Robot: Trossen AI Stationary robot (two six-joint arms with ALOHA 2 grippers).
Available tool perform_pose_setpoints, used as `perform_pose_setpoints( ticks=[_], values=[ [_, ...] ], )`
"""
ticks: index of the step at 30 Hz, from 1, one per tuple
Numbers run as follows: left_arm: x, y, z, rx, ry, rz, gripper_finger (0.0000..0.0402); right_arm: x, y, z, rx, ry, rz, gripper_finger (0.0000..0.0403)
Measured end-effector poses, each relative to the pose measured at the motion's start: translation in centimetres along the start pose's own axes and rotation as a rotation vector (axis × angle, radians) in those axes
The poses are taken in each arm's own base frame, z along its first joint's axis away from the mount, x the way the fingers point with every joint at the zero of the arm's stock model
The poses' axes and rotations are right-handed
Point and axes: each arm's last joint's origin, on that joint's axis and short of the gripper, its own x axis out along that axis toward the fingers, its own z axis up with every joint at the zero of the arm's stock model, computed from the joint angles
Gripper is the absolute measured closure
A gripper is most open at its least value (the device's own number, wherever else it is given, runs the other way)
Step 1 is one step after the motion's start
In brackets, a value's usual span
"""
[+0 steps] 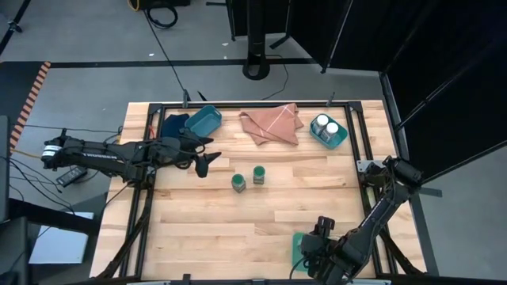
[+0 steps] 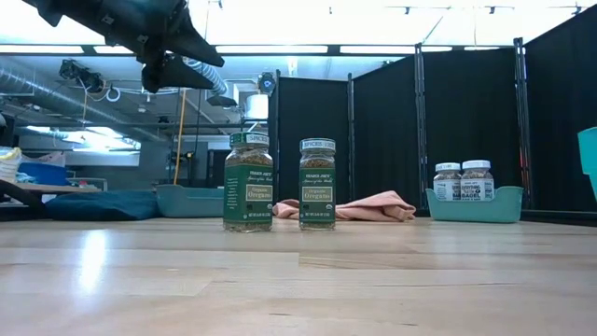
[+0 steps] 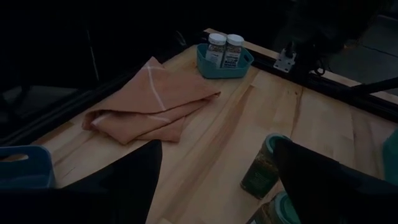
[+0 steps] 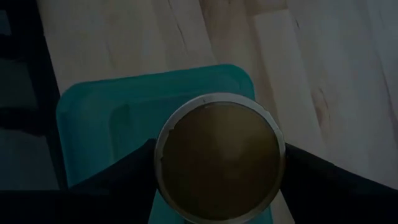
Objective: Sort spices by type
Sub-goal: Put the gold seasoning bottle into the light green bin
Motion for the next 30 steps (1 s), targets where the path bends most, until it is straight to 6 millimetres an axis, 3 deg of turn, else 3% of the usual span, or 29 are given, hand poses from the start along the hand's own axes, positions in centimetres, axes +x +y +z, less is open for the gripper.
perform_pose_setpoints(
  ticks=[18,30],
  values=[
    [0.00,0.01,0.00,0.004,-0.001,0.004,0.0088,0.51,-0.17,0.42,0.033,0.080,0.029,0.0064],
    [0.00,0.01,0.00,0.004,-0.001,0.004,0.0088,0.45,-0.25,0.56,0.088,0.064,0.021,0.0069]
  ],
)
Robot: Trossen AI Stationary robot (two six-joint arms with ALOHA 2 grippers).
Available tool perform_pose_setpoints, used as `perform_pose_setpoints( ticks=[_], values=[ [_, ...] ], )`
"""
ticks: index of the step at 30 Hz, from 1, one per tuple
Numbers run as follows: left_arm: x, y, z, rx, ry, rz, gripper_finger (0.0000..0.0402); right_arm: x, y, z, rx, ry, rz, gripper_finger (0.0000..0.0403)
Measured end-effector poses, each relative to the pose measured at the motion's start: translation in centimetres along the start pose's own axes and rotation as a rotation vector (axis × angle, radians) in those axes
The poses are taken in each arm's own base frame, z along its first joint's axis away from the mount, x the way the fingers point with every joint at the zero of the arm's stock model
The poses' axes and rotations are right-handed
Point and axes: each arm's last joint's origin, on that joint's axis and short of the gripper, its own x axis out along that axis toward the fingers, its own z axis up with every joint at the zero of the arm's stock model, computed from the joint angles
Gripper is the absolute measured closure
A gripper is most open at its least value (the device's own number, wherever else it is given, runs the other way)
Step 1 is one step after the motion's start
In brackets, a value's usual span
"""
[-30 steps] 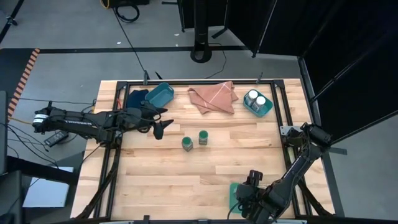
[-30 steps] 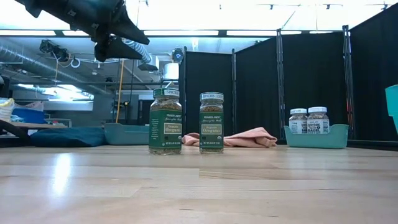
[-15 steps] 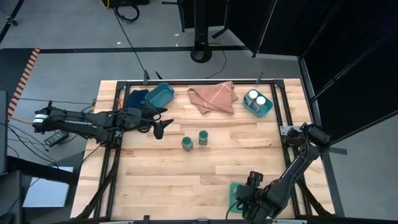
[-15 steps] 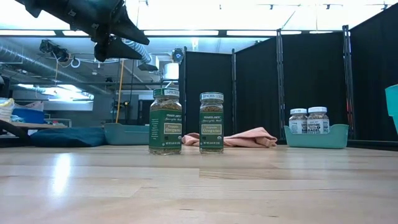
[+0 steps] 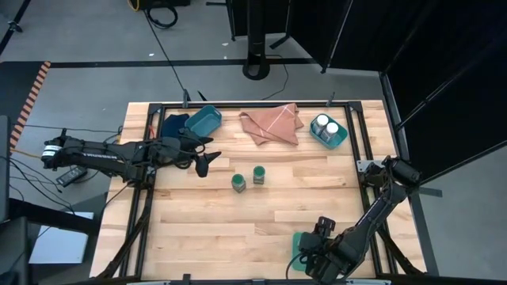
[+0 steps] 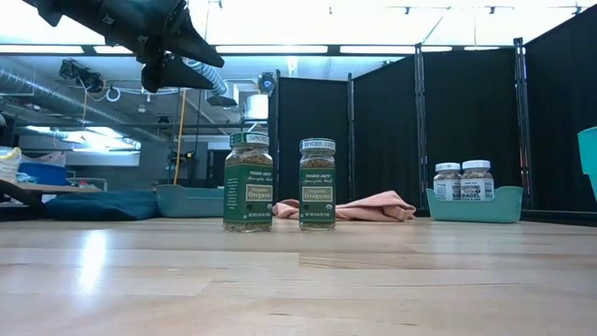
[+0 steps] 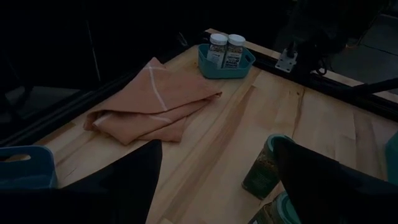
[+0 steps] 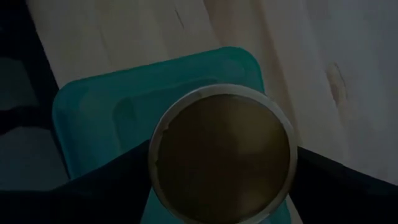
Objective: Sort spices by type
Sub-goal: Put the gold seasoning bottle into the light green bin
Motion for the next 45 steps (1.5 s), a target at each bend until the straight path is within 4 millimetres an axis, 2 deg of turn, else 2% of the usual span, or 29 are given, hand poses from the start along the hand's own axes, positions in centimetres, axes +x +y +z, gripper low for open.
perform_pose_setpoints(
  ticks=[13,32,40,45],
  values=[
    [0.0,0.0,0.0,0.000,0.001,0.000,0.0088,0.2,-0.3,0.7,-0.012,-0.011,-0.009,0.0084],
    [0.0,0.0,0.0,-0.003,0.002,-0.003,0.0088,0.3,-0.6,1.2,0.004,0.035,0.002,0.0015],
    [0.0,0.0,0.0,-0.003,0.001,-0.003,0.0088,0.3,-0.7,1.3,0.021,0.032,-0.006,0.0007],
    [0.0,0.0,0.0,-0.003,0.001,-0.003,0.0088,-0.4,-1.1,1.5,0.027,-0.003,-0.013,0.0011]
  ],
)
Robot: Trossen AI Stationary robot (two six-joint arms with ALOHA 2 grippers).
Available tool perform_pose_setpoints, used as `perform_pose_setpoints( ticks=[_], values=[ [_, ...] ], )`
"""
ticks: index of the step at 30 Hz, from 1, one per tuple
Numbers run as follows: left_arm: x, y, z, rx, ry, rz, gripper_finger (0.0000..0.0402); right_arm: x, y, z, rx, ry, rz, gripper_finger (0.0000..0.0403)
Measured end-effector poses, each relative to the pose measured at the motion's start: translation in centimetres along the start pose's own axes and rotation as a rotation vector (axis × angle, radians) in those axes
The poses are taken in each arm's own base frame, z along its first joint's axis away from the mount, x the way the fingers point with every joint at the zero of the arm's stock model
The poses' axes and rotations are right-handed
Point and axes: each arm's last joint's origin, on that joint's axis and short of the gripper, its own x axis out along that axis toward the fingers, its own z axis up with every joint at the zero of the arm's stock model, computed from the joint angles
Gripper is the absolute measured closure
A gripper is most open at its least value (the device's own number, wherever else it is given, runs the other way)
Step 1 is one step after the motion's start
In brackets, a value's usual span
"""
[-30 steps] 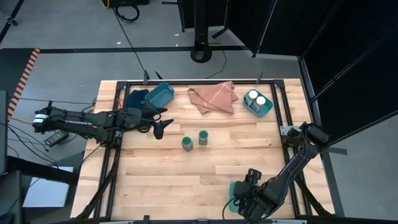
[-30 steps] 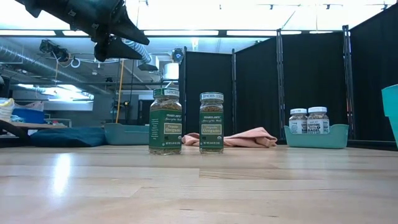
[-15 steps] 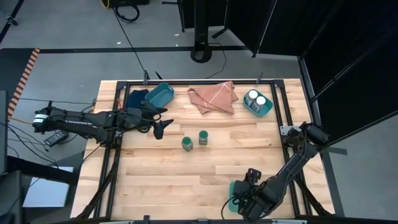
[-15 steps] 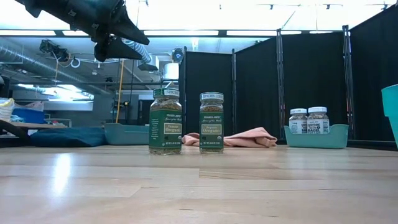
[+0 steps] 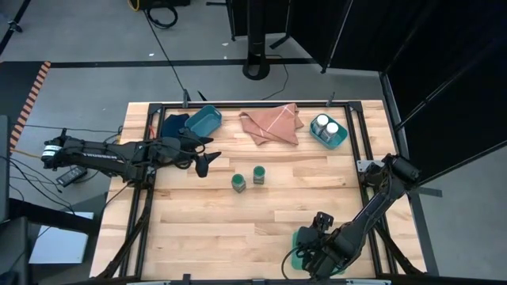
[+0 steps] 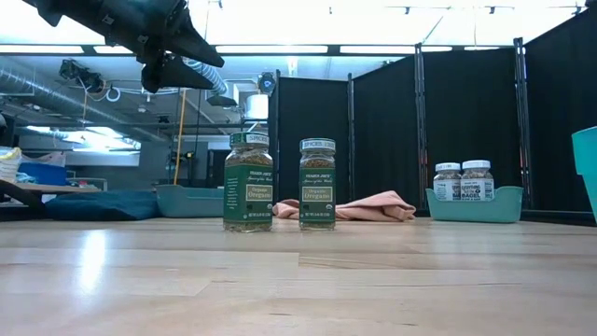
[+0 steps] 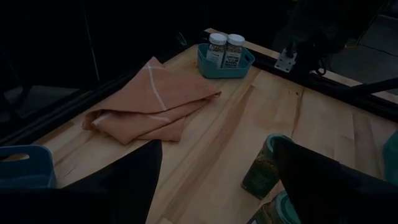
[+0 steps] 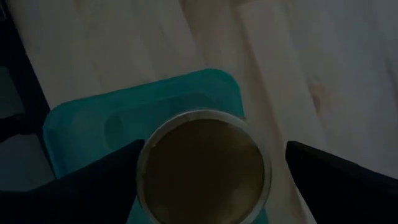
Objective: Sort spices by type
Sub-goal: Put the gold seasoning bottle into the light green bin
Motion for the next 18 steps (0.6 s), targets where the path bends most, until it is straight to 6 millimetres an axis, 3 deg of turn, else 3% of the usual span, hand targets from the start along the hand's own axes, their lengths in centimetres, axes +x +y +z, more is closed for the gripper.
perform_pose_setpoints(
  ticks=[18],
  values=[
    [-0.01,-0.17,-0.01,-0.051,0.016,-0.052,0.0088,-0.36,-0.88,1.03,-0.038,-0.021,-0.020,0.0016]
  ],
)
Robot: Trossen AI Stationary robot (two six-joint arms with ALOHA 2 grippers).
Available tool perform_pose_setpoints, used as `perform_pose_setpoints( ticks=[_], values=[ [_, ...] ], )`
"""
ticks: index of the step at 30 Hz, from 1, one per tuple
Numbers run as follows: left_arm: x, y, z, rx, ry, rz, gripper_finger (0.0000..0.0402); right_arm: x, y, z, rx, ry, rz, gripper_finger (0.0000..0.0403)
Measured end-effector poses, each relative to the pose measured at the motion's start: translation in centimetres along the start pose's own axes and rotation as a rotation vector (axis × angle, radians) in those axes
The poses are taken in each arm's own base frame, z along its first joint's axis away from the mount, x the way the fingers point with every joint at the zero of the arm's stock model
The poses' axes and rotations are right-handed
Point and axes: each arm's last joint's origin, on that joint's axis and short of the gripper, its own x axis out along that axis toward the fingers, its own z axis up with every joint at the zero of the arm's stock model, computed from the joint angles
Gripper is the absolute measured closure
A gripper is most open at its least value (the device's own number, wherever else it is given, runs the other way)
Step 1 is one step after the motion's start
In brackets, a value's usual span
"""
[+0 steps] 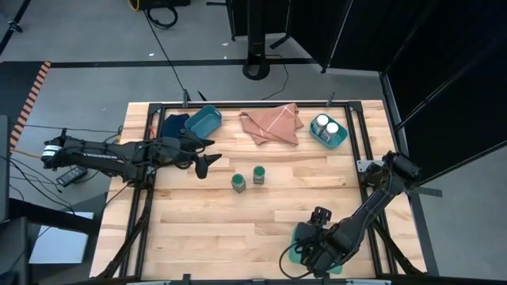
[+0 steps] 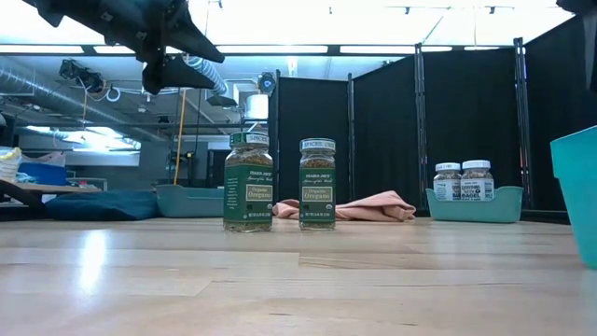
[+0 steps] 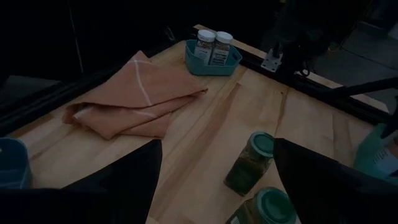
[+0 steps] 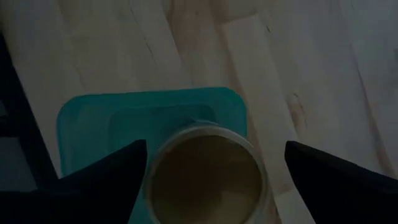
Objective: Sort spices by type
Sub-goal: Put the gold seasoning bottle into the light green bin, then put the right green seasoning bottle into the blue bin
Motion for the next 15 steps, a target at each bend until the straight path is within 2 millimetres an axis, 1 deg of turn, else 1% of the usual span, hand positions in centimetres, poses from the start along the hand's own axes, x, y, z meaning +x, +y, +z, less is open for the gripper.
perform_pose_setpoints(
  ticks=[8,15],
  values=[
    [0.00,-0.10,-0.04,-0.020,0.014,-0.034,0.0088,-0.01,0.12,0.36,-0.014,-0.050,0.006,0.0018],
    [-0.01,-0.18,-0.03,-0.028,0.021,-0.058,0.0088,-0.70,-0.50,0.97,-0.048,-0.108,-0.006,0.0019]
  ],
)
